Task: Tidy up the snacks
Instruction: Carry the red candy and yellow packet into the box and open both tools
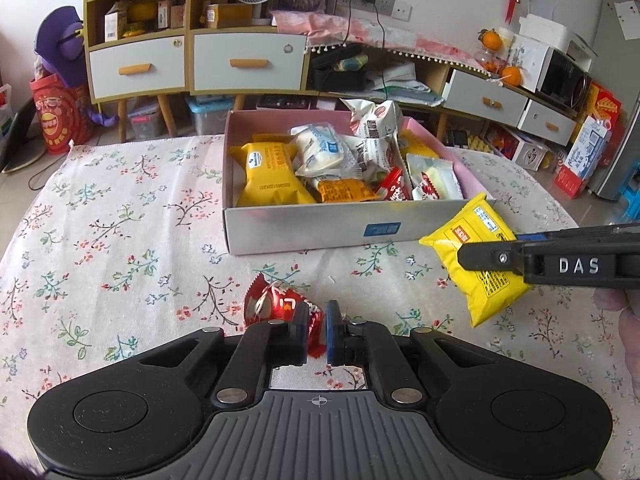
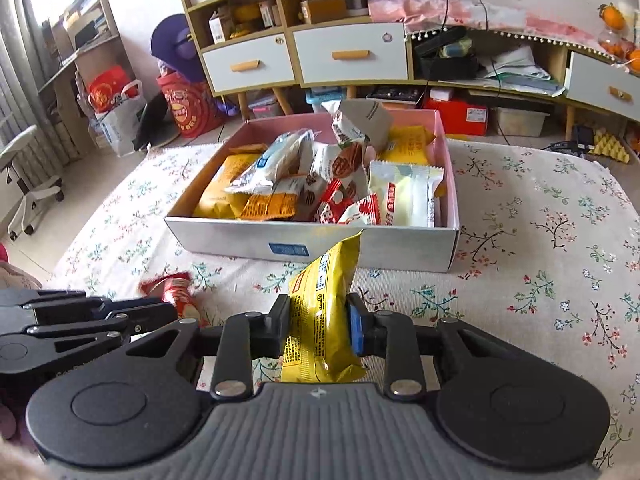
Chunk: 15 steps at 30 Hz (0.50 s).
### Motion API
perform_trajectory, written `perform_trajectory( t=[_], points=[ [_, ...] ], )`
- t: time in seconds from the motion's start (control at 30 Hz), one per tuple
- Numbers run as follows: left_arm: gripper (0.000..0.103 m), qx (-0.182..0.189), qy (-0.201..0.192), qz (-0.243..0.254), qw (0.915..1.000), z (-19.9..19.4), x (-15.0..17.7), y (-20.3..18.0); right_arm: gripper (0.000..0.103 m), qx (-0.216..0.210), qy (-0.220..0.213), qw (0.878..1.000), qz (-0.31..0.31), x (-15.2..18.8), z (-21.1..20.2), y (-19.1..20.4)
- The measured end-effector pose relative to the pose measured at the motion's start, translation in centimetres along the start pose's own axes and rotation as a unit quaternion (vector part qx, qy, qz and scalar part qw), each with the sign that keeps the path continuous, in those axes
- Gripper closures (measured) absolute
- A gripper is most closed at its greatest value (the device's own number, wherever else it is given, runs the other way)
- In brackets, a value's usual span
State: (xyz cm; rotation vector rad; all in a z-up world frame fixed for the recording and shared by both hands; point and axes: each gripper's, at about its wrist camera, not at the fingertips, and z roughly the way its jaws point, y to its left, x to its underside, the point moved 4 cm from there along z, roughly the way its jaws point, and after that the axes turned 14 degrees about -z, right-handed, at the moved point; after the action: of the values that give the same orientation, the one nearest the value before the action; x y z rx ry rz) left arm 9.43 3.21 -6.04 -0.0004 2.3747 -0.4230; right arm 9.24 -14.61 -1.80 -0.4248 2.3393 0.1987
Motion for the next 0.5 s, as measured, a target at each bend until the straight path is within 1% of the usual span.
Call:
perform_trajectory(
  t=[0.1,0.3,0.37,0.5],
  points=[
    [0.103,0.003,0.003,-0.004,1.0000,0.1,0.0,0.0,0.077,0.000,-0.007,1.000,0.011,-0.2,-0.3,-0.4],
    [0.103,0.014,0.001,-0.013,0.9998,-0.4,-0.2,0.1,0.077,0.001,-0.016,0.999,0.027,-0.3,-0.8,-1.1],
    [0.103,0.012,0.001,-0.014,0.9998,-0.6,-0.2,0.1,0.077,0.001,-0.017,0.999,0.030,-0.3,-0.9,-1.2],
    [0.103,0.013,0.024,-0.025,0.9993,-0.4,0.1,0.4,0.077,0.001,-0.019,0.999,0.034,-0.4,-1.0,-1.2]
  ],
)
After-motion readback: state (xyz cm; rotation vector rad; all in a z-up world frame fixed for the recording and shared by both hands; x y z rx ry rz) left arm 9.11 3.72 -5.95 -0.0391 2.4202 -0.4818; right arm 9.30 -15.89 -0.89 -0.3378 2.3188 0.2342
